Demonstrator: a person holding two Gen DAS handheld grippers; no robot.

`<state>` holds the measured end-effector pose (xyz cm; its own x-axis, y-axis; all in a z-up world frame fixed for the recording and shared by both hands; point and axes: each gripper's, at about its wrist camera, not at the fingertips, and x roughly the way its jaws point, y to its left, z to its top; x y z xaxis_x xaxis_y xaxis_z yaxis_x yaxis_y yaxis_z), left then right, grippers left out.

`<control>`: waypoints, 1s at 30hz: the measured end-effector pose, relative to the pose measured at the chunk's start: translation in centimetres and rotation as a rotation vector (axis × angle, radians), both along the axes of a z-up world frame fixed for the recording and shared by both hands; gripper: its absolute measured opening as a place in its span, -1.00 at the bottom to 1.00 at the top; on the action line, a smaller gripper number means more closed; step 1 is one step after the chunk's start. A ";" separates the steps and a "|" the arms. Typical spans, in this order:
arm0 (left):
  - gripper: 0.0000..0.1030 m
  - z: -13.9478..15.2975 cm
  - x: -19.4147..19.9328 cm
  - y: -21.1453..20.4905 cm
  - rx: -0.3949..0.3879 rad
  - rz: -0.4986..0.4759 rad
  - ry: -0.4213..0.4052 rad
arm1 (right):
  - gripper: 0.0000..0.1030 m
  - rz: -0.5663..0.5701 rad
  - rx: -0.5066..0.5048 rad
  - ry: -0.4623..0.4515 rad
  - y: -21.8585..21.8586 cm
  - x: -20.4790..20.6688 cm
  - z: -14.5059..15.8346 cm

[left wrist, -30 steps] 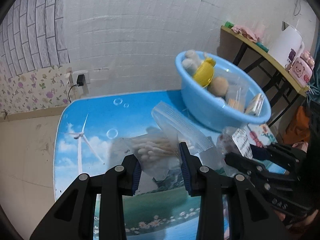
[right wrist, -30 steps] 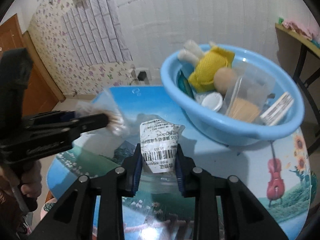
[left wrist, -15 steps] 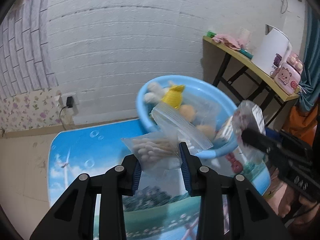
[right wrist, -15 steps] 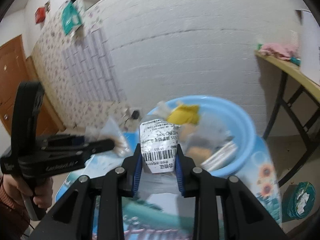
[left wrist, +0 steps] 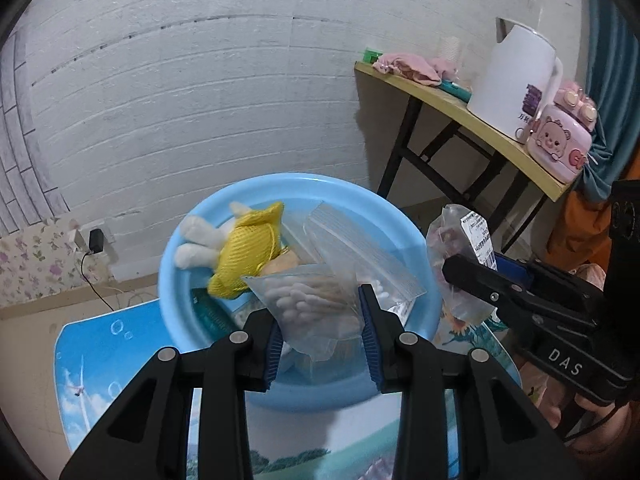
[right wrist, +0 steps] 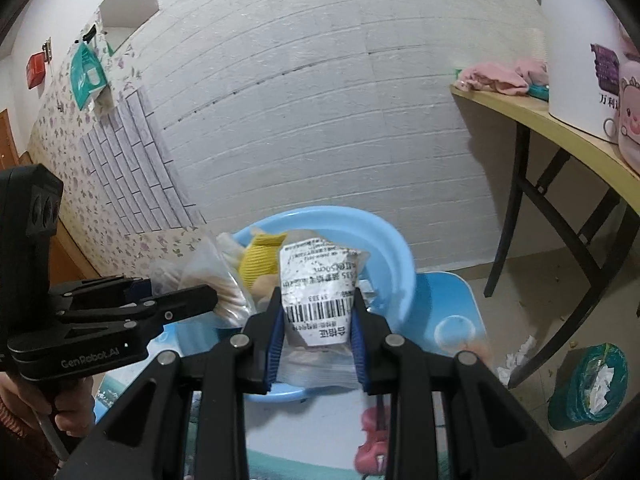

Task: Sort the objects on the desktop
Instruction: 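Carry both bags over the blue basin with both tools, then open both tools to drop the bags into the basin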

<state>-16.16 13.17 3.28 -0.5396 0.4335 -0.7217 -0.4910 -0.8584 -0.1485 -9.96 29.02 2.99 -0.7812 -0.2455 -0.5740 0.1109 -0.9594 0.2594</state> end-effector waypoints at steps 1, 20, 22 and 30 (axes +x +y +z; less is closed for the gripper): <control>-0.35 -0.2 -0.4 0.3 -0.005 0.002 -0.005 | -0.44 0.002 0.001 -0.003 0.2 -0.3 -0.1; 0.56 -2.9 -1.8 -0.8 -0.084 0.055 -0.045 | -0.40 0.101 0.011 -0.088 -1.6 -3.8 -3.4; 0.56 -3.0 -1.8 -1.0 -0.084 0.059 -0.046 | -0.40 0.103 0.011 -0.092 -1.6 -3.8 -3.4; 0.71 -2.0 -1.2 -2.7 -0.071 0.092 -0.023 | -0.13 0.112 0.018 -0.085 -2.2 -3.4 -2.9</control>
<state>-17.39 10.44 1.27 -0.5575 0.3300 -0.7618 -0.4069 -0.9085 -0.0958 -13.37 26.79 0.08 -0.6975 -0.3175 -0.6424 0.1959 -0.9468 0.2553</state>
